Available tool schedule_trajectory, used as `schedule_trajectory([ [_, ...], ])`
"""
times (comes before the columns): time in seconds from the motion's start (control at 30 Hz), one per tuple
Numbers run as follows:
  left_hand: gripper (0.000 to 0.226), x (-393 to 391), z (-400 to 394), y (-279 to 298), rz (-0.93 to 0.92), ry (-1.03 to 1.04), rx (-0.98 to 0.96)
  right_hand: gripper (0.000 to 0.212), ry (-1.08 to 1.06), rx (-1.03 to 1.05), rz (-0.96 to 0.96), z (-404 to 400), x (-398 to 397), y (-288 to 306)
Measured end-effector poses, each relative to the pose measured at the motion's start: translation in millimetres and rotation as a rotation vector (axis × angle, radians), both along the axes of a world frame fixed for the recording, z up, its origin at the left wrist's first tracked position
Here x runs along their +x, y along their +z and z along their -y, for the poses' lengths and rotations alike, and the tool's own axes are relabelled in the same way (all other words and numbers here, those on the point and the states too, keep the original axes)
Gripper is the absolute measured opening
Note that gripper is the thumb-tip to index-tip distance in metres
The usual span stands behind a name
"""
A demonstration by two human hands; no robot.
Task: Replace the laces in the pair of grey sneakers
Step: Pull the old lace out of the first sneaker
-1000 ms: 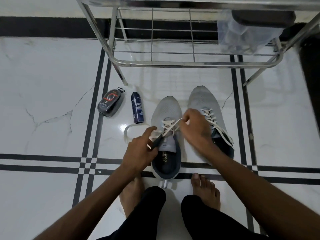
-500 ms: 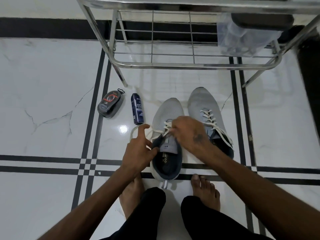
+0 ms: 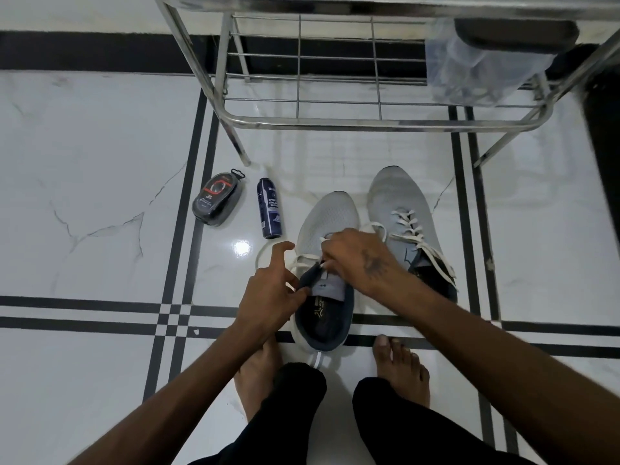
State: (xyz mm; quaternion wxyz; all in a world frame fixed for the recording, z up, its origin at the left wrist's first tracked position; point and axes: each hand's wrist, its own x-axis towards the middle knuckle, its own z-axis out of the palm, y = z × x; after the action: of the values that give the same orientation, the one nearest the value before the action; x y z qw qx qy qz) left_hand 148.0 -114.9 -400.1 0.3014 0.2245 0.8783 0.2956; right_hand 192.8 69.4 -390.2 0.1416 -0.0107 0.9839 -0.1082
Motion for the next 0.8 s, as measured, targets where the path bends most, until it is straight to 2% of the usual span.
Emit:
schedule_trajectory([
  [0.07,0.074,0,2,0,0.007,0.014,0.006,0.005,-0.070,0.020,0.024,-14,-2,8],
  [0.17,0.073,-1,4,-1,-0.004,0.004,0.009,0.006,-0.543,0.016,-0.096,-62,2,24],
  [0.23,0.075,-1,4,-1,-0.028,-0.019,0.001,0.017,-0.722,0.025,-0.050,-87,9,29],
  [0.3,0.076,1,4,1,-0.053,-0.050,-0.007,0.036,-0.697,0.034,0.040,-85,11,31],
  [0.4,0.070,-2,2,6,-0.093,-0.118,-0.012,0.073,-0.587,-0.161,0.031,-48,12,31],
  [0.47,0.052,-6,-3,11,-0.187,-0.131,0.040,0.083,-0.488,-0.365,0.151,-27,16,23],
  [0.57,0.026,-15,-28,18,-0.230,-0.159,0.182,0.101,-0.380,-0.488,0.372,-12,24,6],
  [0.63,0.026,-23,-51,19,-0.200,-0.285,0.056,0.103,-0.426,-0.548,0.361,-12,26,-3],
  [0.73,0.021,-33,-77,16,-0.189,-0.452,-0.248,0.092,-0.455,-0.598,0.309,-14,26,-12],
  [0.8,0.021,-36,-86,14,-0.239,-0.486,-0.304,0.085,-0.444,-0.579,0.304,-14,26,-15],
])
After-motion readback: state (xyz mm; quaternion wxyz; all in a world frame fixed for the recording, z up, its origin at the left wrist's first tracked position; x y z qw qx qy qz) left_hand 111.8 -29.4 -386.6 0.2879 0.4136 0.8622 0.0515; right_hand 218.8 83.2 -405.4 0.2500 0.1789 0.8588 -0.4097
